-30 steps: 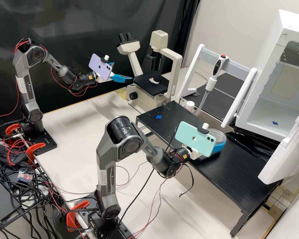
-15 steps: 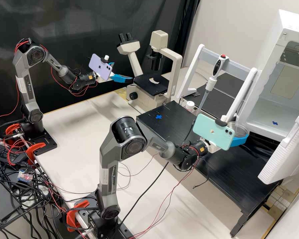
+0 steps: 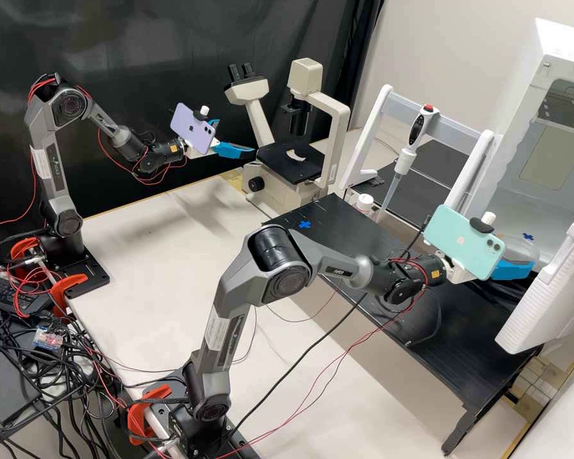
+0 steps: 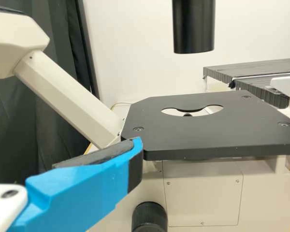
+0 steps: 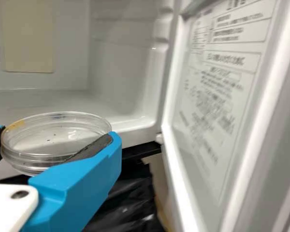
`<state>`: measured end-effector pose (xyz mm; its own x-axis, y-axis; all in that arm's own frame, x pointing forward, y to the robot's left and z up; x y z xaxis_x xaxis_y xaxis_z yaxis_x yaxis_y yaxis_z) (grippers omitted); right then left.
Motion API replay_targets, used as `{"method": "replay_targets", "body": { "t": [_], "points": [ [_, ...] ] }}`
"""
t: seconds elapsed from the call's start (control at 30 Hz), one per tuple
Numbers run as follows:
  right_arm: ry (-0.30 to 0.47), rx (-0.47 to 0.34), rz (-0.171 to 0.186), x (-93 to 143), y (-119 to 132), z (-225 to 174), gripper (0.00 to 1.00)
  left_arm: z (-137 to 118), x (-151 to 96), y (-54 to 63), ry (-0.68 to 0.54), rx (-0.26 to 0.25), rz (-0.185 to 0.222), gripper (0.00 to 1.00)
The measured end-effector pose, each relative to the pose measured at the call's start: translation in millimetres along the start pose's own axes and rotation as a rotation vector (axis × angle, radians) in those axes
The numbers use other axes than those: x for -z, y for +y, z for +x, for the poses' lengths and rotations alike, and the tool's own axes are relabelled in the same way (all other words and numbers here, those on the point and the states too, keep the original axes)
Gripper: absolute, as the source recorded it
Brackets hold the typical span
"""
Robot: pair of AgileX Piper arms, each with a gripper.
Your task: Move the petri dish to the incubator
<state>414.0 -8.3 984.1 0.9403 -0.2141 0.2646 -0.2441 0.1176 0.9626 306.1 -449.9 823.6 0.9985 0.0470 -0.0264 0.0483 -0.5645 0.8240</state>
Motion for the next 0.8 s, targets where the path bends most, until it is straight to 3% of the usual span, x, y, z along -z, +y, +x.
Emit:
{"method": "replay_targets", "body": {
  "t": [0.1,0.23,0.43,0.63,0.8],
  "points": [
    [-0.026,0.018,0.005,0,-6,18,0.0,0,0,0.0,0.0,0.0,0.0,1.0],
    [-0.046,0.066,-0.024,7,-15,43,0.0,0,0,0.0,0.0,0.0,0.0,1.0],
    [-0.069,0.062,-0.018,15,-21,73,0.0,0,0,0.0,0.0,0.0,0.0,1.0],
    [-0.113,0.049,0.018,18,-20,87,0.0,0,0,0.0,0.0,0.0,0.0,1.0],
    [-0.128,0.051,-0.001,19,-19,97,0.0,0,0,0.0,0.0,0.0,0.0,1.0]
  ]
}}
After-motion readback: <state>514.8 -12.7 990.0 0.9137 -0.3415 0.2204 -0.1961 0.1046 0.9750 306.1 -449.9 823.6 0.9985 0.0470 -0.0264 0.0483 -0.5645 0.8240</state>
